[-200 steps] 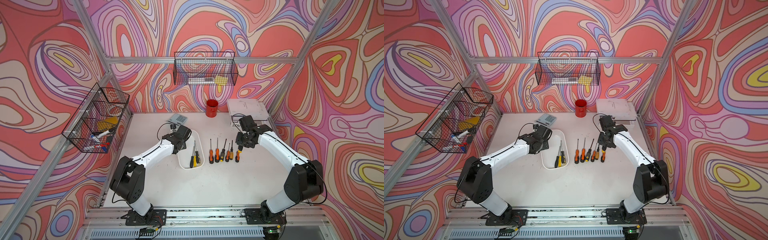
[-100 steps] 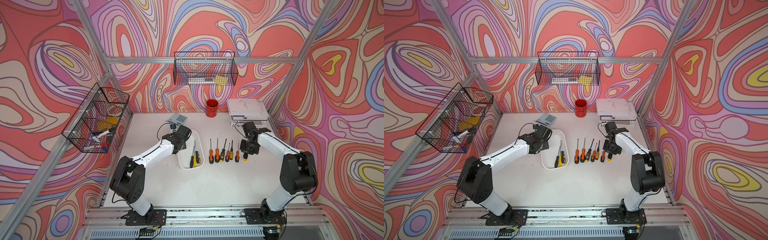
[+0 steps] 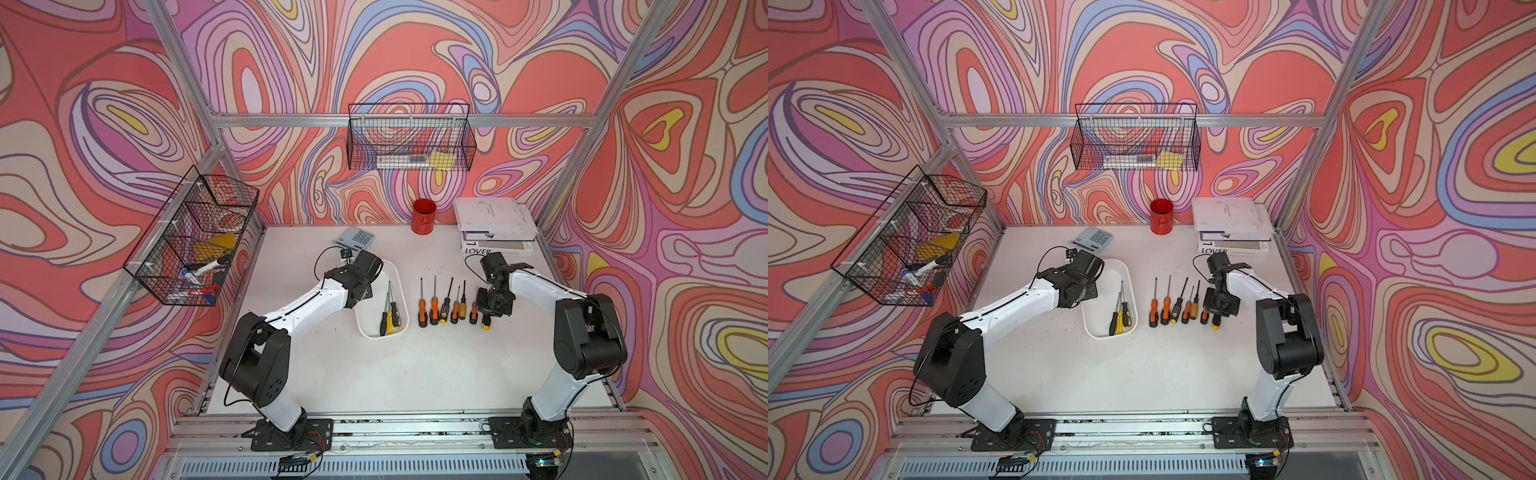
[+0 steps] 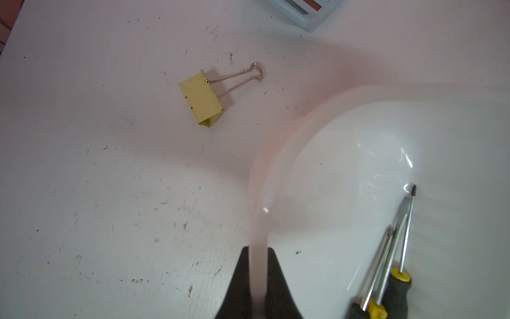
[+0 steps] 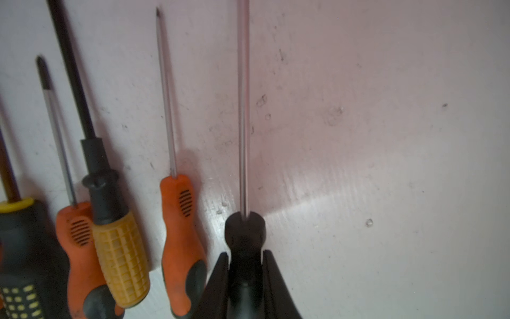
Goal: Take out the screwdriver from the storage box
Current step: Place the screwdriver at the center of the board.
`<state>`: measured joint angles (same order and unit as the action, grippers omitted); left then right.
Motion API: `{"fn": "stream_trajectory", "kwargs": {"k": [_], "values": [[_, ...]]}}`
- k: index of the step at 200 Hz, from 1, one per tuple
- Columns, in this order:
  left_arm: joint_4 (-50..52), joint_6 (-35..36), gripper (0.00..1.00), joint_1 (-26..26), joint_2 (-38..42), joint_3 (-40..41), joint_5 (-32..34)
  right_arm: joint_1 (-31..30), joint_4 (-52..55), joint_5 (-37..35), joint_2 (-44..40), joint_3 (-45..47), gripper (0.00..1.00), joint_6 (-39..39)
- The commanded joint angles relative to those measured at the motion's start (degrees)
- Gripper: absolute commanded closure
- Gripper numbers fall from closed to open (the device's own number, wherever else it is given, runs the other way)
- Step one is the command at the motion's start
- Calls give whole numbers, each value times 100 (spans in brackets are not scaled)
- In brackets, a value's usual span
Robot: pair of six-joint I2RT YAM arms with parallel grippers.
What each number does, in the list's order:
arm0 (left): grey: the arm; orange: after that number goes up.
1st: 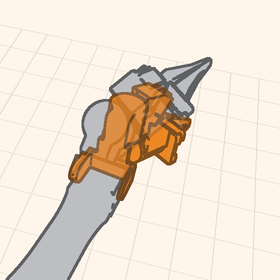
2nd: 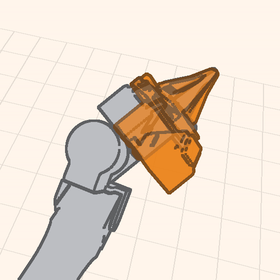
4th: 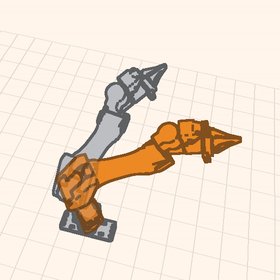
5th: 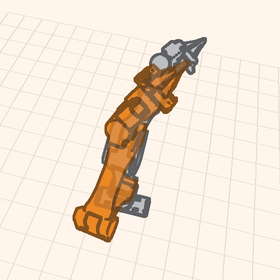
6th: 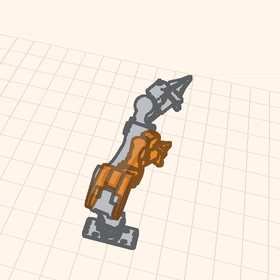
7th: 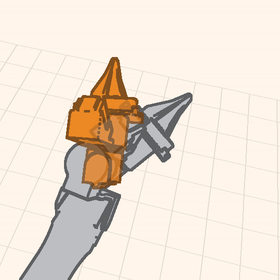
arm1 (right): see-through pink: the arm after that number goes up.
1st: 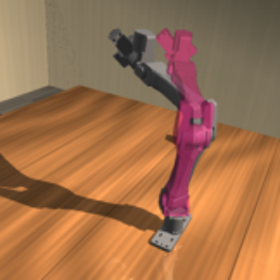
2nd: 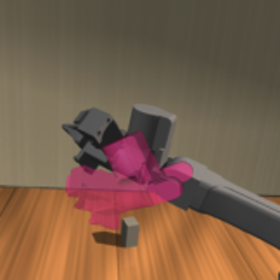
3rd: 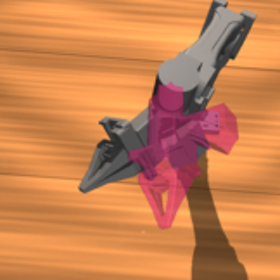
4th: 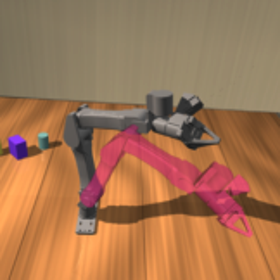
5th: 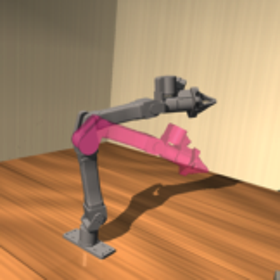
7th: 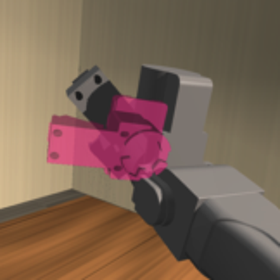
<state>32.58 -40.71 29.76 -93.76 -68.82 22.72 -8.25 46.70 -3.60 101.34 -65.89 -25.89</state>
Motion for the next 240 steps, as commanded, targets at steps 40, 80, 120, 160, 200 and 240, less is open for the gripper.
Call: {"fn": "stream_trajectory", "kwargs": {"k": [40,80,120,160,200,240], "values": [[247,-14,100,28,77,-224,136,25,-336,74,428,-96,100,97],[266,-47,100,21,68,-211,136,23,-338,121,466,-67,100,76],[267,-51,100,25,83,-207,132,25,-284,111,350,-4,71,12],[240,-56,100,26,42,-213,93,23,-184,-21,208,-3,61,-13],[214,-69,100,49,15,-264,75,25,-83,-52,46,-88,57,-15],[223,-78,100,56,6,-264,75,23,82,-115,-325,-229,50,-15]]}}
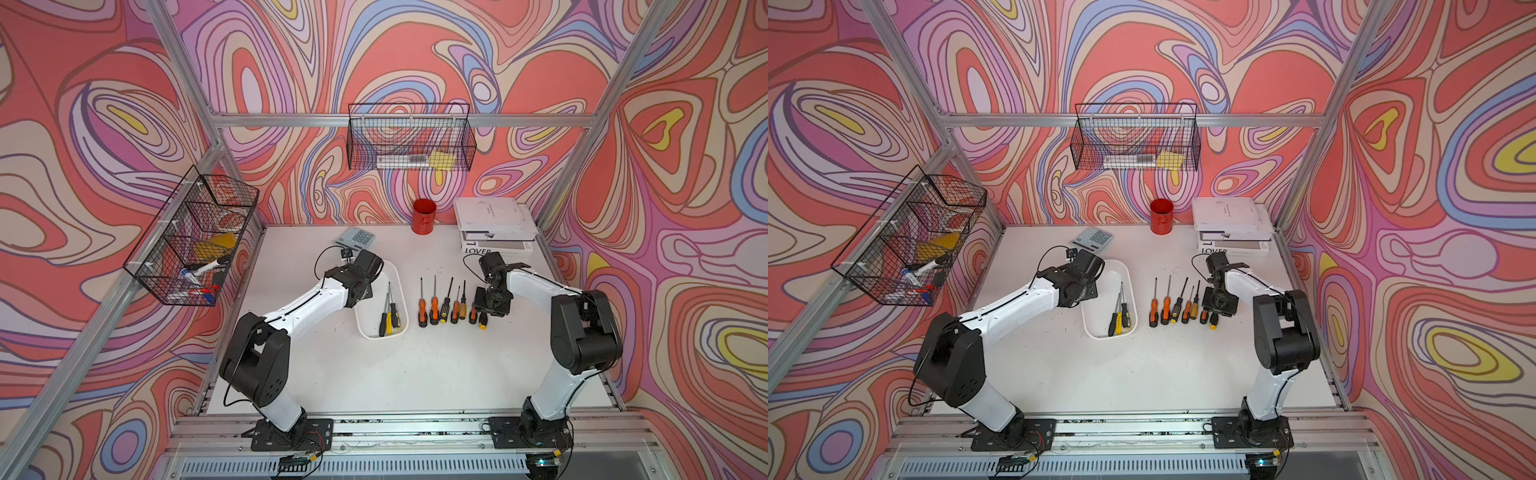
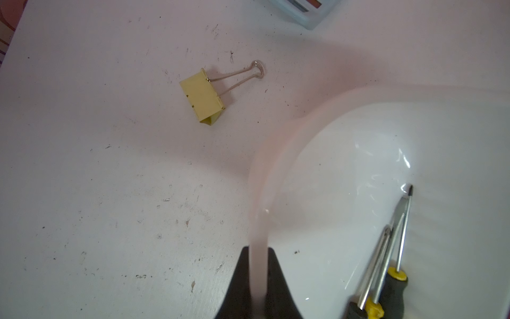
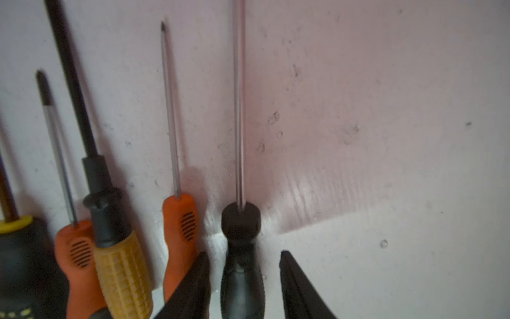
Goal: Take out the screwdriver from the storage box
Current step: Place the screwdriver at the center of the board, then pick up the screwdriver from the storage box.
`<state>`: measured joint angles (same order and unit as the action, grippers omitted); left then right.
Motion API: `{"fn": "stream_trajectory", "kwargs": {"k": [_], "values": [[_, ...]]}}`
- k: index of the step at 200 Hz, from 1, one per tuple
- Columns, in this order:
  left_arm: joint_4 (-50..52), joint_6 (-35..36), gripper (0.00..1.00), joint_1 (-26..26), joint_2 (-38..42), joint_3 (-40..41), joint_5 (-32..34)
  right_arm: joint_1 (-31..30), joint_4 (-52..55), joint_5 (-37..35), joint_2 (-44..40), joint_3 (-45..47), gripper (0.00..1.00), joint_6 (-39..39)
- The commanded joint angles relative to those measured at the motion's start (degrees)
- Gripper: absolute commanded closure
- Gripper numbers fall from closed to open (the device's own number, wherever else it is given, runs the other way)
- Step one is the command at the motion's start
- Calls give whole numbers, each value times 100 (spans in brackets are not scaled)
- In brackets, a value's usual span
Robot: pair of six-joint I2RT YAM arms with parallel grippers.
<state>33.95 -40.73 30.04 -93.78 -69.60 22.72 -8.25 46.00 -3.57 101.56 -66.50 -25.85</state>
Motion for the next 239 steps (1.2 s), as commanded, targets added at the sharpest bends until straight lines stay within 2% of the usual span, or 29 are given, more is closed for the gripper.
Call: {"fn": "stream_trajectory", "kwargs": {"k": [1,36,51,76,115,159,187,239], "values": [[85,-75,100,28,9,-185,75,24,158,-122,-356,-173,50,-18],[67,-85,100,42,2,-176,63,16,208,48,-848,-266,32,37],[59,-93,100,41,0,-176,57,9,225,168,-1093,-300,29,44],[85,-91,100,46,-2,-185,116,-124,177,454,-1491,-319,28,33],[86,-80,100,47,-18,-211,101,-716,30,604,-1955,-390,27,157],[85,-84,100,46,1,-225,87,-1259,-513,1443,-2205,-404,26,77],[94,-97,100,55,0,-212,83,-1617,-983,1922,-2144,-414,26,-96],[111,-92,100,63,0,-238,101,-2498,-1588,2285,-1576,-581,27,-411]]}}
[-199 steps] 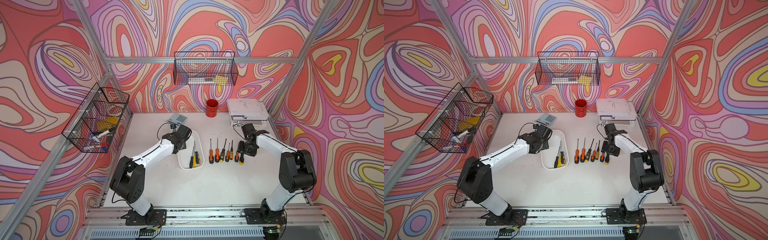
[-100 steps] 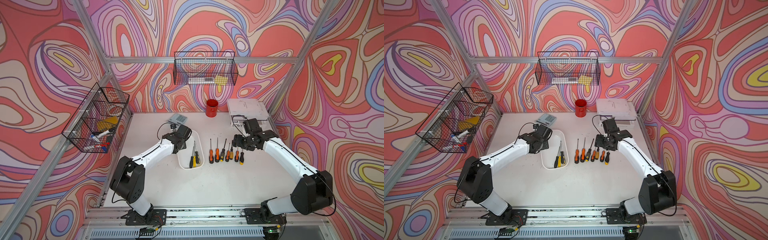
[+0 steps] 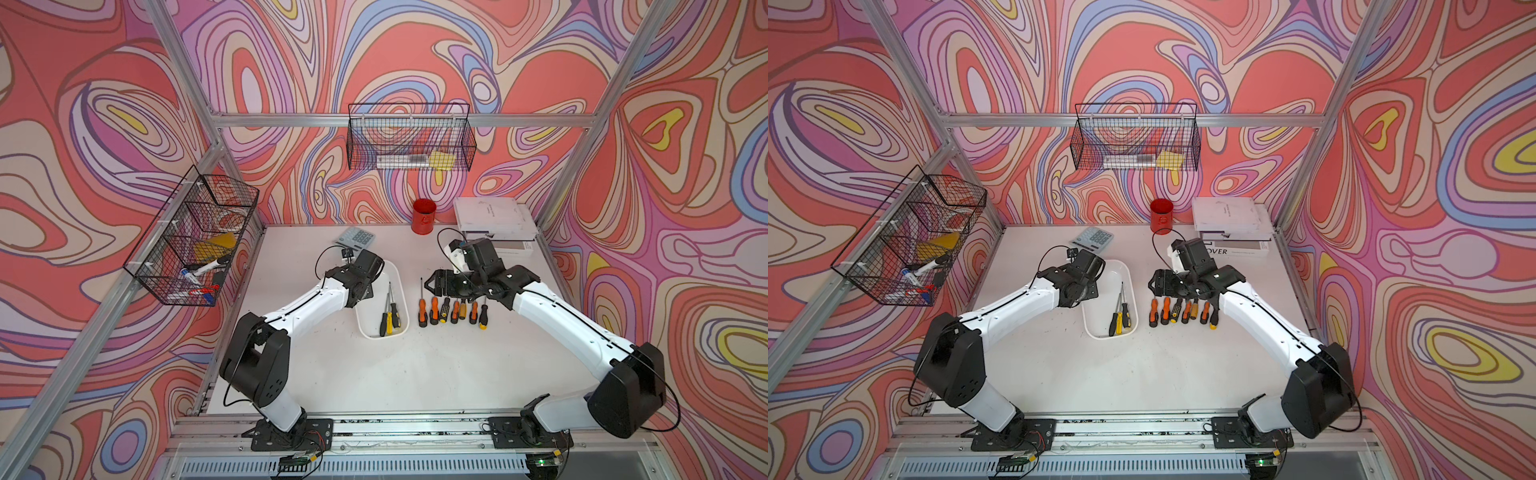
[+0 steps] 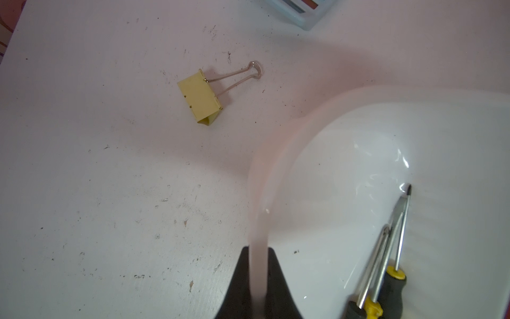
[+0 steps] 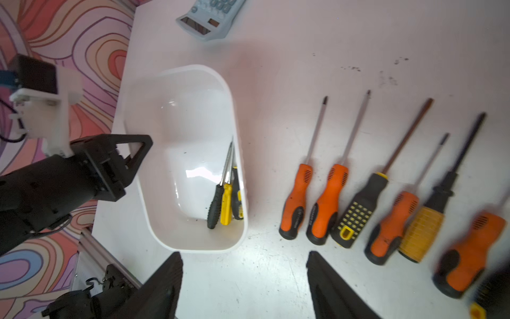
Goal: Take out the screwdriver from the storage box
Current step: Pick up the screwdriver from the storage box.
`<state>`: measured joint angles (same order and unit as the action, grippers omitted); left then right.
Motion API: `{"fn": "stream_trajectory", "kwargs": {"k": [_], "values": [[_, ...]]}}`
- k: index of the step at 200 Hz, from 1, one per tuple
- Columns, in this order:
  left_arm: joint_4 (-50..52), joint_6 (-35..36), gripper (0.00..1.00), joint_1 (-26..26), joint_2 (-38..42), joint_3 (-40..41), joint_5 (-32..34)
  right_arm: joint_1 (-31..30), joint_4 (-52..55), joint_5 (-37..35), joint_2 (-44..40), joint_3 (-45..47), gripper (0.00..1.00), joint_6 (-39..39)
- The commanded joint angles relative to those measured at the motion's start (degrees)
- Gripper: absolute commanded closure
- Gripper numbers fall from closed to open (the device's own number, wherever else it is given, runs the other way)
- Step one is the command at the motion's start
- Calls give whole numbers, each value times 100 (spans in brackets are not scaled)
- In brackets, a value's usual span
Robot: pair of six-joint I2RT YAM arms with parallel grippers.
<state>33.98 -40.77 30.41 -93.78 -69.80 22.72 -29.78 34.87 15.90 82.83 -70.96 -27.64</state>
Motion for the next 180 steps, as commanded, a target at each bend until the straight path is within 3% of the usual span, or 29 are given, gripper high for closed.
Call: {"fn": "stream_trajectory", "kwargs": {"k": [1,98,180], "values": [[109,-88,100,26,0,-218,101,-371,-487,345,309,-136,27,-241],[76,-97,100,57,-17,-192,111,-1434,-1158,639,1792,-452,35,-955],[56,-86,100,62,12,-179,110,-1557,-1137,554,2748,-697,46,-1455]]}}
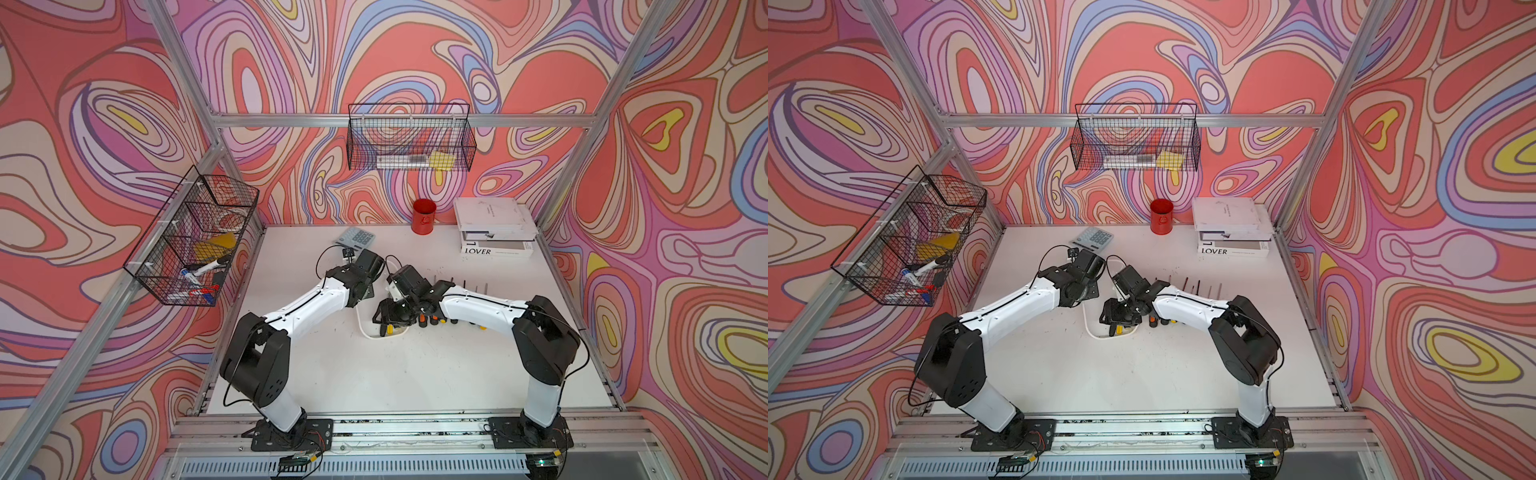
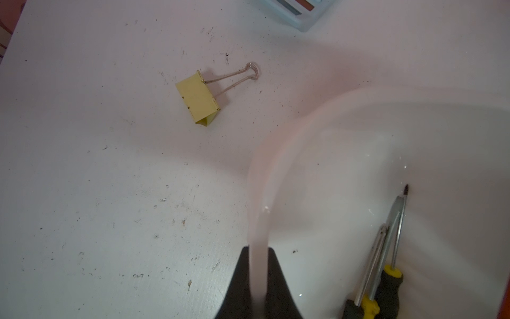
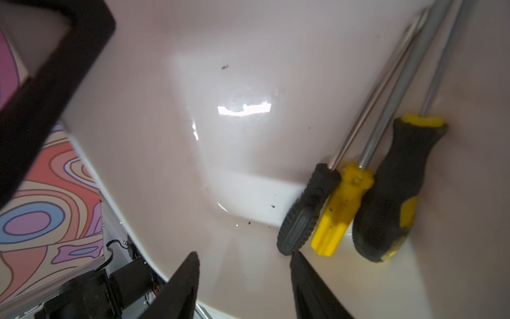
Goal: Take out the screwdriver from the storage box
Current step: Pick up the screwdriver from the storage box.
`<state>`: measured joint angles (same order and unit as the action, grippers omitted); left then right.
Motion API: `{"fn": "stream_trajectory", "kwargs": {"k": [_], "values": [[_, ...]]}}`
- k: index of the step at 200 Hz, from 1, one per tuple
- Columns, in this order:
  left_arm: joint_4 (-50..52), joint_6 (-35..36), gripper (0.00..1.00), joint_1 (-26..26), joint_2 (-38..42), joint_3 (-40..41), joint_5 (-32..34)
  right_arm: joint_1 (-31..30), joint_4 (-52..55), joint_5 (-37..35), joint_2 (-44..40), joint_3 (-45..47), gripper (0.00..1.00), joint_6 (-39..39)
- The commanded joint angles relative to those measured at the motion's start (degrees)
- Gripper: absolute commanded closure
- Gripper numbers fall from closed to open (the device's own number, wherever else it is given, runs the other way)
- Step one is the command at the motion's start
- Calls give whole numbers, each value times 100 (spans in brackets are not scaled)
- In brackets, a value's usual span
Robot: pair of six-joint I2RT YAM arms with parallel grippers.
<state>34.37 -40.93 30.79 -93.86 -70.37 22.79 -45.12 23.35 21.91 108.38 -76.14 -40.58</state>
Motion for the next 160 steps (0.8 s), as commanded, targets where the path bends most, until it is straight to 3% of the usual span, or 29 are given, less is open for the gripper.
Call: {"fn": "stream_trajectory", "kwargs": {"k": [1,82,160], "values": [[17,-72,100,29,24,-120,103,-23,22,-47,202,-176,46,-161],[-9,-38,100,24,61,-73,121,-35,944,-737,839,-808,47,-39],[-14,-12,100,28,31,-126,70,-87,749,-744,1268,-960,48,-65]]}}
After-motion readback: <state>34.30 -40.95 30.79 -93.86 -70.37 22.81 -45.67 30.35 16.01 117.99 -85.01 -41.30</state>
